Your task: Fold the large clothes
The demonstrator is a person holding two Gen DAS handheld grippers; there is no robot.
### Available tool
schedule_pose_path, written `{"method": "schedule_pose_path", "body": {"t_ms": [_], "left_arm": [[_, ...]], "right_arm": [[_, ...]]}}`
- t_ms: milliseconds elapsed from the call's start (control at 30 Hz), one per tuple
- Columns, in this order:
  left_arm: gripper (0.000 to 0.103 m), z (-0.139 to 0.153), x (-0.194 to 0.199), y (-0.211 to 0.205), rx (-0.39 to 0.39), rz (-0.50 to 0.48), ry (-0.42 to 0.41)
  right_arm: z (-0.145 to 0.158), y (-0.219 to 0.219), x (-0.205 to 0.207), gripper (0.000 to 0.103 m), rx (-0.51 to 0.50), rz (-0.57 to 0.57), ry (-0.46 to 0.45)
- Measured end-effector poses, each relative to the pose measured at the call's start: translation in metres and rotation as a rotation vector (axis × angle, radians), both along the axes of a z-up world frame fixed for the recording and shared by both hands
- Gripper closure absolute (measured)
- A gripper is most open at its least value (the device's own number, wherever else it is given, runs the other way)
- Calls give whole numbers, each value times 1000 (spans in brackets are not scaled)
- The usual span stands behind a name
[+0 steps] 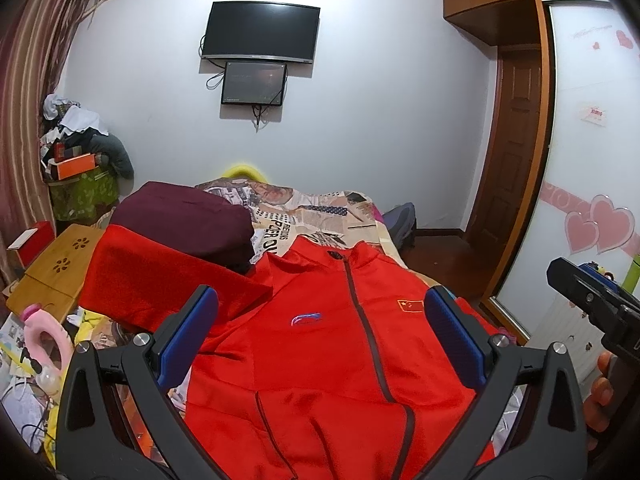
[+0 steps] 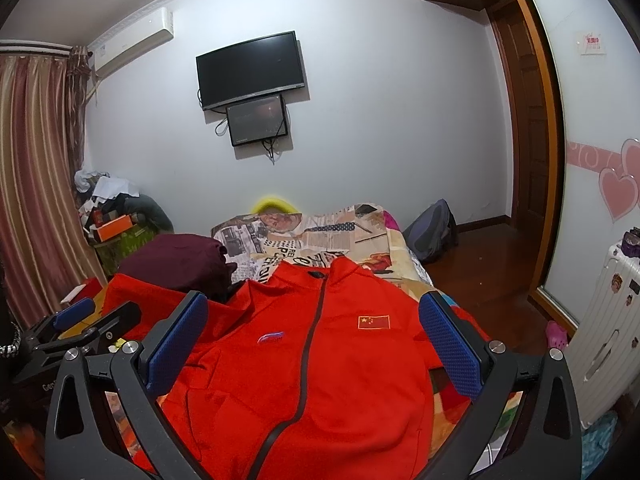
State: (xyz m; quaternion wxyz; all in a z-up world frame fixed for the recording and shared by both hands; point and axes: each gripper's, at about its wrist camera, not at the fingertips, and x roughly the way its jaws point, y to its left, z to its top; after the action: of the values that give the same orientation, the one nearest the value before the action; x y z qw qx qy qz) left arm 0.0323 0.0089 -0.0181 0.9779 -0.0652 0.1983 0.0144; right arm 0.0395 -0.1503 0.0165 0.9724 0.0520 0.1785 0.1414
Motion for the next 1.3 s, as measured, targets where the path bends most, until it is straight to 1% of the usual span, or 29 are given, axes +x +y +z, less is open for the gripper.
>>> {"method": "schedule_pose_path", "body": {"t_ms": [167, 400, 533, 600, 733, 800, 933, 1000, 1033, 1100, 1167, 1233, 1300], "left_arm": [[0, -6, 13, 11, -6, 28, 24], [0, -19, 36, 47, -30, 103, 69], [0, -31, 47, 79, -32, 186, 96], [0, -38, 51, 98, -51, 231, 109], [0, -55, 57, 151, -100, 379, 139], [0, -66, 58, 182, -135, 453, 156], [0, -88, 57, 233, -215, 567, 191], [6, -101, 57, 254, -262, 603, 214], [8, -110, 59, 265, -288, 611, 231], [12, -129, 63, 285, -337, 609, 269], [12, -147, 69, 303, -396, 577, 300], [14, -162, 74, 313, -453, 534, 309], [14, -174, 76, 324, -507, 503, 286]], "right_arm": [[-6, 1, 11, 0, -8, -4, 30], [-19, 2, 32, 0, -18, -27, 93], [-26, 1, 44, 0, -32, -49, 130], [-30, -1, 50, 0, -40, -61, 152], [-40, -3, 62, 0, -48, -85, 207], [-44, -4, 70, 0, -45, -92, 239], [-50, -2, 83, 0, -38, -97, 290], [-53, 0, 90, 0, -35, -96, 310], [-55, 2, 94, 0, -36, -95, 320], [-58, 5, 100, 0, -41, -90, 337], [-60, 8, 103, 0, -48, -86, 350], [-62, 12, 107, 0, -56, -79, 363], [-64, 14, 111, 0, -63, -74, 373]]}}
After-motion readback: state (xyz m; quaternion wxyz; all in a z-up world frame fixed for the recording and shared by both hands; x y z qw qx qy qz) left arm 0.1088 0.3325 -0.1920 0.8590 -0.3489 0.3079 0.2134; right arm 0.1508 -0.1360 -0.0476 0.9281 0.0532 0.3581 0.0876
